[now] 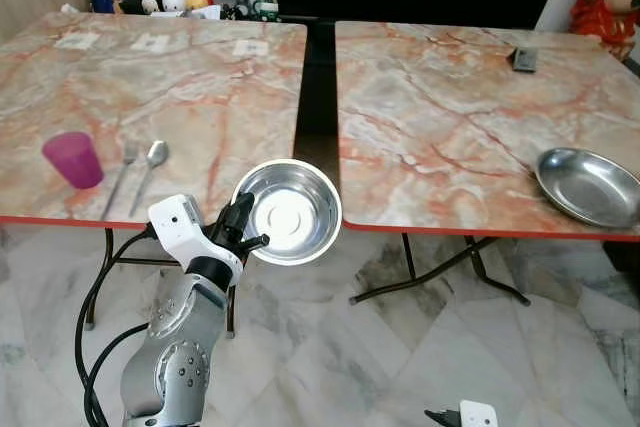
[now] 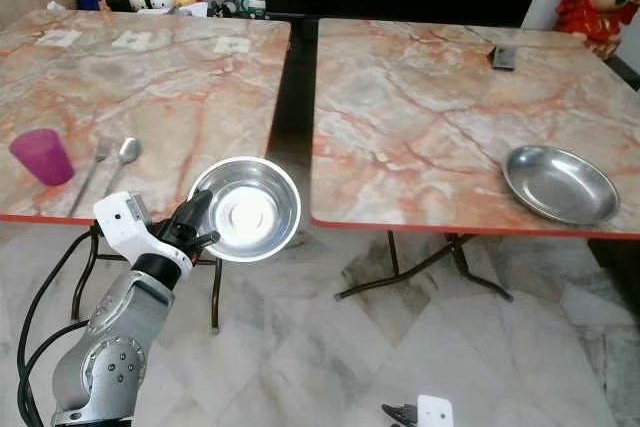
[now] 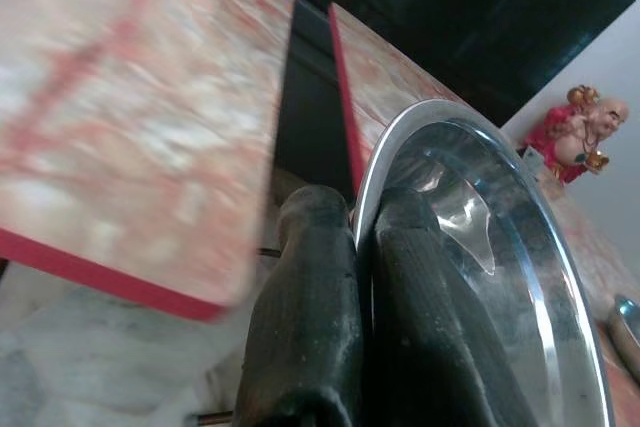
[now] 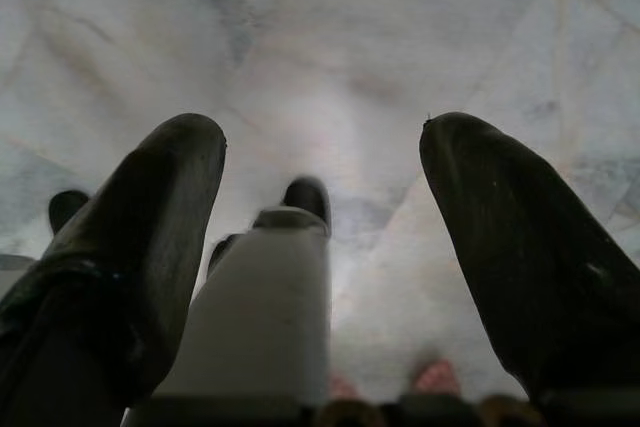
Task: Setting the table
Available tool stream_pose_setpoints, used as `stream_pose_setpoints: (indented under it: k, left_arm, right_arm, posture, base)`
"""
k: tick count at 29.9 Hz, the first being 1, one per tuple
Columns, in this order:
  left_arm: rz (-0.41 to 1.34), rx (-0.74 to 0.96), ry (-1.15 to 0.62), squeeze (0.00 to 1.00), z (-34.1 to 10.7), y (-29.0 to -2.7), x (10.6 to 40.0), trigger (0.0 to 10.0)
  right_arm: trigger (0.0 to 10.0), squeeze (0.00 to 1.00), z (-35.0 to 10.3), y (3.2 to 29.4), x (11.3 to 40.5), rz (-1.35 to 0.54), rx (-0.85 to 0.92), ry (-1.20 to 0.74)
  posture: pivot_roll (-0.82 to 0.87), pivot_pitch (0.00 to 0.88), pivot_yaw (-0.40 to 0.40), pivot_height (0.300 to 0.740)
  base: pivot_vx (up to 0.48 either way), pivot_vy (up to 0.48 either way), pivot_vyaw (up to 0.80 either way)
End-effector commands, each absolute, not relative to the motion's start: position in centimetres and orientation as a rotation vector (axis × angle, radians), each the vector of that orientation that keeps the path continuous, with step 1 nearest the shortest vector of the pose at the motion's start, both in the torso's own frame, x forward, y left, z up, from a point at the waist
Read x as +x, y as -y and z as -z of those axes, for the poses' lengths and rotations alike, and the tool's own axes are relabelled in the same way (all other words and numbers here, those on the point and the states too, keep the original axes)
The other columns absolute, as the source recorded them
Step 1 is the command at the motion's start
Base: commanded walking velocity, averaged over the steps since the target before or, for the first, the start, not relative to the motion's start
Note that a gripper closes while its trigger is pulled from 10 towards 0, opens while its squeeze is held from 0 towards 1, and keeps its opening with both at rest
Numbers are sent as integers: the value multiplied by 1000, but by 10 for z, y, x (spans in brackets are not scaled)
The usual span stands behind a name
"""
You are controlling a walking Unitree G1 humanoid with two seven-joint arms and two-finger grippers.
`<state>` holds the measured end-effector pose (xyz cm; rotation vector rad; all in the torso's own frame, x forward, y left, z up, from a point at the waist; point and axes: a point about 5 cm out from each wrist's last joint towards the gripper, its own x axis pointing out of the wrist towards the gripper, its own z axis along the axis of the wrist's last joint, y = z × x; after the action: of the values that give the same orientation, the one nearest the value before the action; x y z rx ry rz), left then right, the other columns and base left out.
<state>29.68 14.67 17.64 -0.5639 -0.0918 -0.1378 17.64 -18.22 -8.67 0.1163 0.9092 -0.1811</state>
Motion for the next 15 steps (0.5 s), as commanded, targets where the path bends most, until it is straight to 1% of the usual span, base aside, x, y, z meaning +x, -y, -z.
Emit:
stream_pose_setpoints:
  k: [1, 11, 15]
  left_arm:
    - [173, -568, 104, 0, -182, -139, 297, 10000]
    - [171, -567, 104, 0, -182, -139, 297, 10000]
    - [165, -545, 102, 0, -180, -145, 297, 10000]
  right_arm:
    - [10000, 0, 89, 189, 169, 204, 111, -930]
    - [10000, 0, 89, 189, 169, 203, 111, -930]
    - [10000, 0, 89, 192, 170, 213, 110, -934]
  posture:
    - [129, 113, -48, 740]
    - [129, 113, -48, 740]
    - [117, 113, -42, 740]
  base:
    - [0, -375, 0]
    - [0, -375, 0]
    - [0, -382, 0]
